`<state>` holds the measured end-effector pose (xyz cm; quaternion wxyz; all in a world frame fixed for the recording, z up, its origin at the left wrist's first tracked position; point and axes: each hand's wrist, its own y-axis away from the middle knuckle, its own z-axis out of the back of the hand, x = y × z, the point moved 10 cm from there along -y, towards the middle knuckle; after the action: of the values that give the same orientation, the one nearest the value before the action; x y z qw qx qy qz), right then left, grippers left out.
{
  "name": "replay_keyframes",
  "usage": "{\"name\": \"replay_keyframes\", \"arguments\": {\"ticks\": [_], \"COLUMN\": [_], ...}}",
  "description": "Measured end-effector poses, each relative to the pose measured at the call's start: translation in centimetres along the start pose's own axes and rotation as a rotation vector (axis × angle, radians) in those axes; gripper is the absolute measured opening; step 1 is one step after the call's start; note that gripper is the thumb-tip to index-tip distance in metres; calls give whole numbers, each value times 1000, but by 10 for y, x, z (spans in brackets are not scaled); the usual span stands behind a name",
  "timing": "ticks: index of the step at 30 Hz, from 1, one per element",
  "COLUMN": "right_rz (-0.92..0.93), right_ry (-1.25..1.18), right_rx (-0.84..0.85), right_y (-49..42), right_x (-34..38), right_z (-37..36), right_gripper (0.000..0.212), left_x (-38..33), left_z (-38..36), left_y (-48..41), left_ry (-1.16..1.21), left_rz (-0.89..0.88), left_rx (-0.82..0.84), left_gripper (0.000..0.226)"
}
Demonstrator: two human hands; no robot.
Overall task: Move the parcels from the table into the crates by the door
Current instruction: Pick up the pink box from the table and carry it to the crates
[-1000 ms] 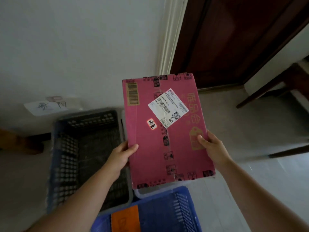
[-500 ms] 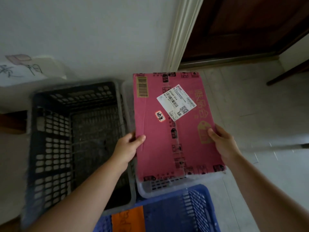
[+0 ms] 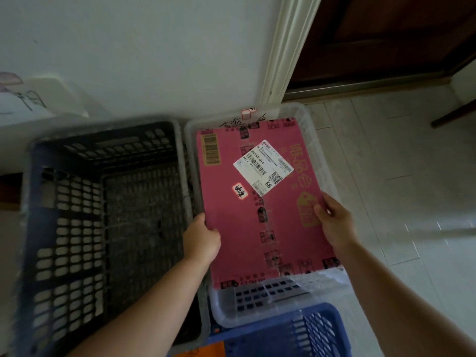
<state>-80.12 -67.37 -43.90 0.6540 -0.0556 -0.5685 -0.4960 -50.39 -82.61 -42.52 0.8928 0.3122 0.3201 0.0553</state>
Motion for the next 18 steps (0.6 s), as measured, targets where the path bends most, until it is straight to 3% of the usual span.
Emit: {"name": "replay_keyframes", "arguments": {"ticks": [5, 8, 10, 14, 18], "right_rz": [29, 53, 52, -17, -116], "right_ry": [19, 123, 191, 373, 400], "right_rx": [-38, -42, -38, 84, 194], "right_y": [-17, -25, -33, -47, -43], "right_x": [-5, -10, -21, -53, -83], "right_z": [0, -4, -7, -23, -41], "right_gripper": [44, 41, 41, 52, 71], "left_x": [-8, -2, 8, 31, 41], "left_z": [-17, -42, -60, -89, -114], "left_y": [-11, -15, -18, -25, -32], "left_ry": [22, 81, 251, 488, 501], "left_rz": [11, 63, 141, 306, 342], "left_rx": [20, 128, 205, 278, 324], "left_gripper": [33, 51, 65, 73, 65]}}
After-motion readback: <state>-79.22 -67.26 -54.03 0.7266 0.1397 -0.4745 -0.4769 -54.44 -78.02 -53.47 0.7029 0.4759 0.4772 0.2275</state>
